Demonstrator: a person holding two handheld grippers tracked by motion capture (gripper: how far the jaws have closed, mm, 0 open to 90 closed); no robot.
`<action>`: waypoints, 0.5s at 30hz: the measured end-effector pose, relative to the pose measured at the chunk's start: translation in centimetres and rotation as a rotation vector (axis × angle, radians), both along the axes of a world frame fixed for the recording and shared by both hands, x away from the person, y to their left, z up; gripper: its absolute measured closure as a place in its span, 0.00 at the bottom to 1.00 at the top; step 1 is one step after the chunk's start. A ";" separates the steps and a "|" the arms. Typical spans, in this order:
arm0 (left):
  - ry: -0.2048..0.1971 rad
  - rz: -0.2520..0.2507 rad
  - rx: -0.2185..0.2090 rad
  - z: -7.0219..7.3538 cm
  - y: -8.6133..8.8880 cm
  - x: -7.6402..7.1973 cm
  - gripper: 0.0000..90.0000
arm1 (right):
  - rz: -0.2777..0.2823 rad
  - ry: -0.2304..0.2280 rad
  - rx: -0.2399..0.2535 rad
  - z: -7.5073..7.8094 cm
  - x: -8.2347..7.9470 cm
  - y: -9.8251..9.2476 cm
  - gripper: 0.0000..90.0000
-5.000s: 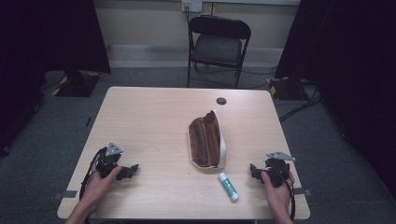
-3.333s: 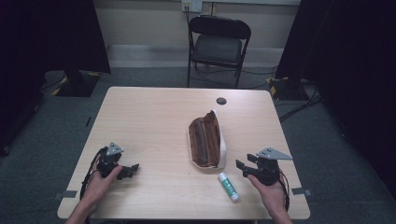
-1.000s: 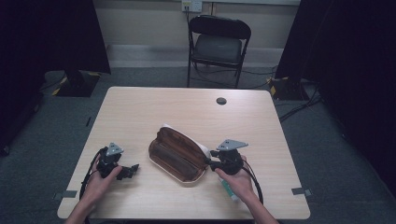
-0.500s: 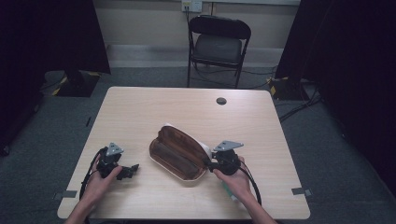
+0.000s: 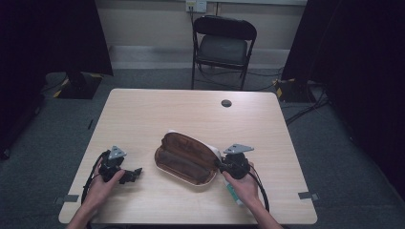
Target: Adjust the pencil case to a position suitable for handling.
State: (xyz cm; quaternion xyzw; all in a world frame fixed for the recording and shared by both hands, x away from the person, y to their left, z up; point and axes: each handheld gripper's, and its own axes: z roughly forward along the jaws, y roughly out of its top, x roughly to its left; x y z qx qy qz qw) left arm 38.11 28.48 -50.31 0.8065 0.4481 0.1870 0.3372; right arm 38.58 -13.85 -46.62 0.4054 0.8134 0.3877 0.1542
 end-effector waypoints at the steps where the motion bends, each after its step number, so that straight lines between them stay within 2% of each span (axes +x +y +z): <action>1: 0.000 0.000 0.000 0.0 0.0 0.0 0.00 | 0.000 0.002 0.007 0.0 0.1 0.0 0.85; 4: 0.000 0.000 0.000 0.0 0.0 0.0 0.00 | 0.009 -0.011 0.042 -0.1 0.6 -0.3 0.86; 6: 0.000 0.000 0.000 0.0 0.0 0.0 0.00 | -0.008 -0.015 0.084 -0.1 0.8 -0.6 0.87; 8: 0.000 0.000 0.000 0.0 0.0 0.0 0.00 | -0.012 -0.029 0.099 0.1 0.9 -0.7 0.87; 13: 0.000 0.000 0.000 0.0 0.0 0.0 0.00 | 0.015 -0.012 0.126 0.4 0.9 -0.9 0.89; 15: 0.000 0.000 0.000 0.0 0.0 0.0 0.00 | 0.025 -0.010 0.156 0.4 0.9 -1.0 0.89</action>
